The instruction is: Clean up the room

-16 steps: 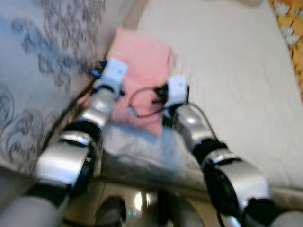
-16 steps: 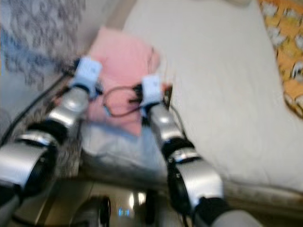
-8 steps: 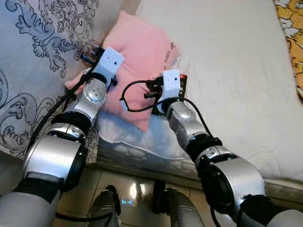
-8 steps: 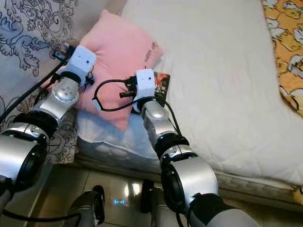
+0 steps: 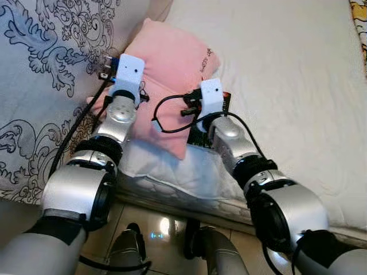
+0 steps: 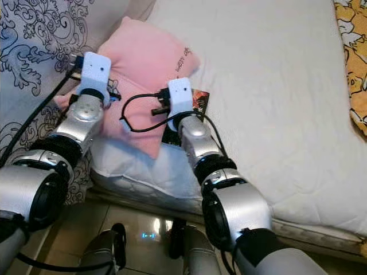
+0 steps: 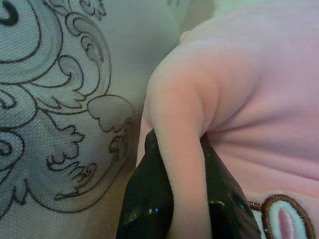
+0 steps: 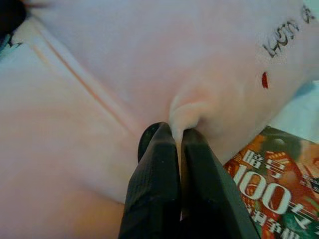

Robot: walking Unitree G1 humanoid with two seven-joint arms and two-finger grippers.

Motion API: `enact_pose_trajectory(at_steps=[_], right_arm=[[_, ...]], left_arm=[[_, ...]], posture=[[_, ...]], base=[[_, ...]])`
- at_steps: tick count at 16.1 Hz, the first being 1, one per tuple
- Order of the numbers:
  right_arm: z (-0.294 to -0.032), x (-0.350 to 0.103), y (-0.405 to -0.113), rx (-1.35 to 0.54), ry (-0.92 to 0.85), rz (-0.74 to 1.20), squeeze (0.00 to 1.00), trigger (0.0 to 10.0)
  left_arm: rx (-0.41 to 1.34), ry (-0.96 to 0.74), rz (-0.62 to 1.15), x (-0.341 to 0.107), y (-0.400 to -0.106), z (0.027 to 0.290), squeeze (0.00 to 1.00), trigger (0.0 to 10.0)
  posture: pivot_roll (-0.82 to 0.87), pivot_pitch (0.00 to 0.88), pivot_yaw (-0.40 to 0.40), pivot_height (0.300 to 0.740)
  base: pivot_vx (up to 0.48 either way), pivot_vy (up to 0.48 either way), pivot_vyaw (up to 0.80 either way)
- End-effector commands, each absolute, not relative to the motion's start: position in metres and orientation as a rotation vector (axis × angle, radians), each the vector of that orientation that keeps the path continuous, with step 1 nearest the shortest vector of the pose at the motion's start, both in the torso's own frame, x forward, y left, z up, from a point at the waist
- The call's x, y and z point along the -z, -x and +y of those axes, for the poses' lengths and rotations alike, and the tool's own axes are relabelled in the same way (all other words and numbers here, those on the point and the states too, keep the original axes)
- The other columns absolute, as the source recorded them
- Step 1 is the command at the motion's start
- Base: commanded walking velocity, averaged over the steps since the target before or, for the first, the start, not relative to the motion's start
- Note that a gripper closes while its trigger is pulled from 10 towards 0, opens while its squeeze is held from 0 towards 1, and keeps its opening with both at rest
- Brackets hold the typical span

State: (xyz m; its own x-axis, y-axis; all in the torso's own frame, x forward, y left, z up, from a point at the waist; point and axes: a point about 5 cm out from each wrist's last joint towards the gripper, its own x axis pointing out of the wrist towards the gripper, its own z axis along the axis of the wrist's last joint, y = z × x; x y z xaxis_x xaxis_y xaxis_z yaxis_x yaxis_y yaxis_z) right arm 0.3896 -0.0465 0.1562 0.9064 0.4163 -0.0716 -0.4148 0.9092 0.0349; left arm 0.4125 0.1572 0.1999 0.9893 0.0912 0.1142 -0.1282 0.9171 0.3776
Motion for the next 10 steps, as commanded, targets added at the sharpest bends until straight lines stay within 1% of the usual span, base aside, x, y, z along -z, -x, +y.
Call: enact_pose_trajectory(at_steps=[1,4,5,6,8,9,10], right_arm=[[-0.074,-0.128,-0.386,-0.326,0.012,0.201,0.0,10.0],[-0.077,-0.128,-0.387,-0.33,0.081,0.195,0.0,10.0],[-0.078,-0.129,-0.387,-0.328,0.09,0.192,0.05,10.0],[-0.082,-0.133,-0.39,-0.317,0.137,0.17,0.03,10.0],[-0.084,-0.137,-0.391,-0.313,0.158,0.154,0.03,10.0],[-0.085,-0.139,-0.392,-0.31,0.159,0.152,0.03,10.0],[-0.086,-0.139,-0.393,-0.304,0.159,0.153,0.19,10.0]], left_arm=[[-0.195,-0.381,-0.095,-0.205,-0.413,0.17,0.0,10.0],[-0.194,-0.301,-0.07,-0.198,-0.412,0.166,0.0,10.0],[-0.195,-0.289,-0.067,-0.197,-0.412,0.166,0.0,10.0],[-0.202,-0.212,-0.046,-0.193,-0.411,0.165,0.0,10.0],[-0.207,-0.195,-0.038,-0.191,-0.41,0.164,0.0,10.0],[-0.207,-0.213,-0.039,-0.19,-0.41,0.164,0.0,10.0],[-0.207,-0.228,-0.037,-0.189,-0.41,0.165,0.0,10.0]], posture=[[0.02,0.301,-0.133,0.74],[0.03,0.285,-0.124,0.74],[0.03,0.28,-0.122,0.74],[0.04,0.267,-0.118,0.74],[0.04,0.262,-0.118,0.74],[0.04,0.257,-0.12,0.74],[0.04,0.247,-0.122,0.74]], base=[[0.0,0.0,0.0],[0.0,0.0,0.0],[0.0,0.0,0.0],[0.0,0.0,0.0],[0.0,0.0,0.0],[0.0,0.0,0.0],[0.0,0.0,0.0]])
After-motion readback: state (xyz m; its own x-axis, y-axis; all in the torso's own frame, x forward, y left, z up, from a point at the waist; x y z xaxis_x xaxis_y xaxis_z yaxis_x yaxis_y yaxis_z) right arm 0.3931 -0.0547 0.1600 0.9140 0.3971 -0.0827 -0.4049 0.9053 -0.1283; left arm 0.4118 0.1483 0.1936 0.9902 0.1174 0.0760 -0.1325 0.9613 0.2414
